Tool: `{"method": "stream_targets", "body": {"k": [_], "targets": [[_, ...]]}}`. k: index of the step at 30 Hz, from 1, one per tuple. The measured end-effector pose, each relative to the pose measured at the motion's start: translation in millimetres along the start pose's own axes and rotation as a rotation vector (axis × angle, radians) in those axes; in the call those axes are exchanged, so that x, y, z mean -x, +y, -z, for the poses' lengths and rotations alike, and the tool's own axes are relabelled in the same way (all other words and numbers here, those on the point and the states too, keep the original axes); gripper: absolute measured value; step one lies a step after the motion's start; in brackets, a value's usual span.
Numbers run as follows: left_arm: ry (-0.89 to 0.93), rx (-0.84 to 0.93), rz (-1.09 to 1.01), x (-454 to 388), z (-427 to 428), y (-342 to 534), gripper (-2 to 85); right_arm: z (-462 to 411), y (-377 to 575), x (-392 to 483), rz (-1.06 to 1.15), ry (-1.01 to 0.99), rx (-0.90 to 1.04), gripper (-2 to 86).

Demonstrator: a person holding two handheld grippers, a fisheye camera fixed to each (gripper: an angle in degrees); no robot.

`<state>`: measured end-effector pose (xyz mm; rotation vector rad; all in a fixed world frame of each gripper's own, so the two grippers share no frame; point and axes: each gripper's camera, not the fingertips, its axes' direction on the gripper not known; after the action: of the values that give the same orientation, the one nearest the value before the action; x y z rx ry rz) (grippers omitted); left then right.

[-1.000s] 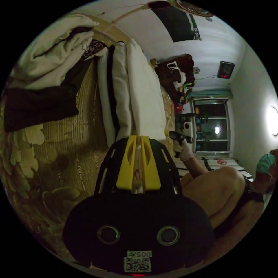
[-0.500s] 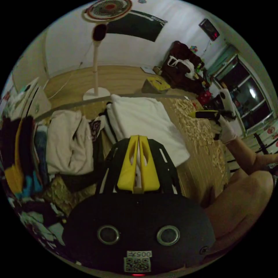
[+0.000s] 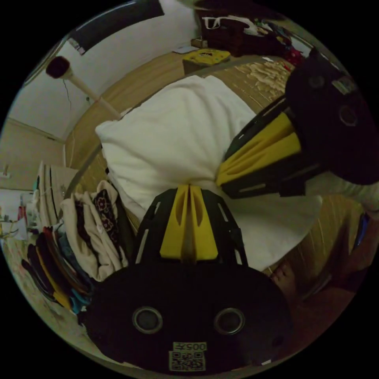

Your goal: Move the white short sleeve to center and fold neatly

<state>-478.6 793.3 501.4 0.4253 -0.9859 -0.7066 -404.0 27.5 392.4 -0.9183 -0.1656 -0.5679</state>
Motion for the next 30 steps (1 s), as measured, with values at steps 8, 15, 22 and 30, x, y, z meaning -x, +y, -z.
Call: {"method": "stream_targets", "body": {"k": [8, 15, 22, 30], "targets": [[0.175, 0.007, 0.076, -44, 41, -1, -0.6, -16, 49, 34, 0.018, 0.049, -0.022, -1.6], [0.297, -0.179, 0.196, -102, 99, 31, -0.6, -10, 128, 46, -0.057, -0.032, -0.167, -1.6], [0.371, -0.496, 0.148, -180, 196, 70, -0.7, 56, 281, 32, -0.163, -0.190, -0.385, -1.4], [0.305, -0.540, -0.113, -340, 308, 53, -0.7, 149, 553, 12, -0.496, -0.138, -0.598, -1.3]]}}
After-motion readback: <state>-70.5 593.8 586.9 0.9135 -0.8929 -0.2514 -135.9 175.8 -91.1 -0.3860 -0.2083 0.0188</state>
